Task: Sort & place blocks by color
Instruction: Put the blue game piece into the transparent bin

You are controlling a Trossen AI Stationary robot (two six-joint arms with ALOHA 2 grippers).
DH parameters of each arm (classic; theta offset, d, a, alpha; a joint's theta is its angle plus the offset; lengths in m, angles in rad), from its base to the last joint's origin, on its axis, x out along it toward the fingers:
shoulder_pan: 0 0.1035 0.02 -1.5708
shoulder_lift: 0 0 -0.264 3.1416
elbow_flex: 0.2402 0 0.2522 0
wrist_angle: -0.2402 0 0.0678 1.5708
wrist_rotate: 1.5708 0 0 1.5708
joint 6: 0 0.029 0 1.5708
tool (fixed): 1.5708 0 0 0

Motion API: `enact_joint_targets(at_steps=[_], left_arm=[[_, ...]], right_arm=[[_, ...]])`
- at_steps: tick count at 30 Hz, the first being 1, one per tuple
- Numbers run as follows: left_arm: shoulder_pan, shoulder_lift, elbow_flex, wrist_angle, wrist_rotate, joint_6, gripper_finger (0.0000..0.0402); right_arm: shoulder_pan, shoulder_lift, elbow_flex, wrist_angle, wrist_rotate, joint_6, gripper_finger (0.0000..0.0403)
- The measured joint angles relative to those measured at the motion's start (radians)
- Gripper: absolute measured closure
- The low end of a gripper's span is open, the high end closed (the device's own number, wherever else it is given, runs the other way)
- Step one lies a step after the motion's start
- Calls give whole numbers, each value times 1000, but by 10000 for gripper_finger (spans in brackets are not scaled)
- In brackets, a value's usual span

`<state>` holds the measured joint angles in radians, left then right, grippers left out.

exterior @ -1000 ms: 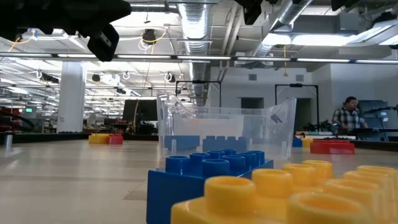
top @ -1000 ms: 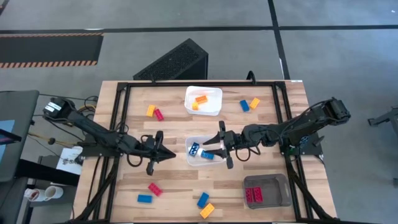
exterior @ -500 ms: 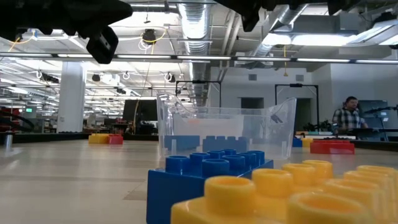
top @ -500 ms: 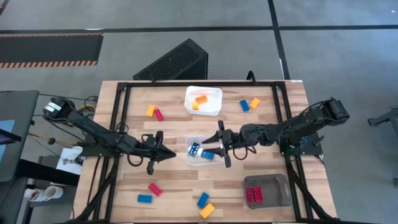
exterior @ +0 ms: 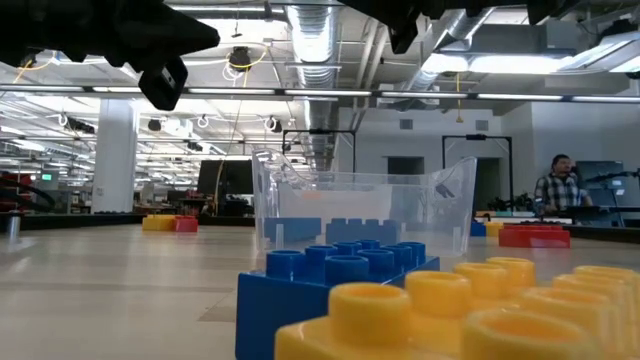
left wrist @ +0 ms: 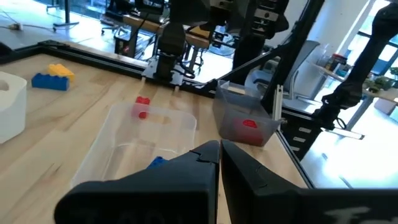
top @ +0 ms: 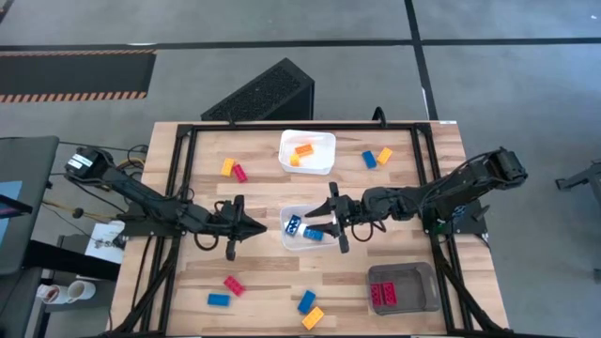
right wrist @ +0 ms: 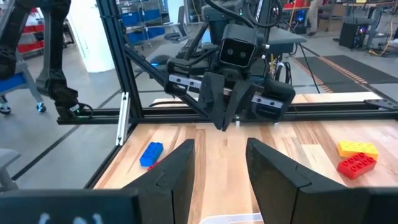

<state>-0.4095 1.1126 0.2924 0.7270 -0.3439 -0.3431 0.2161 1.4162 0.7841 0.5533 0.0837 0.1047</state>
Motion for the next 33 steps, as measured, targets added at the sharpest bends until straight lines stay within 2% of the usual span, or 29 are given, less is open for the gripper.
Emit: enact_joint_targets(at_steps=[13, 33], left_arm=[[0, 0, 0, -4, -84, -9, 401], [0, 0, 0, -3, -81, -20, 401]], right_arm=[[0, 0, 0, -9, 0, 1, 237], [0, 0, 0, -17, 0, 1, 237]])
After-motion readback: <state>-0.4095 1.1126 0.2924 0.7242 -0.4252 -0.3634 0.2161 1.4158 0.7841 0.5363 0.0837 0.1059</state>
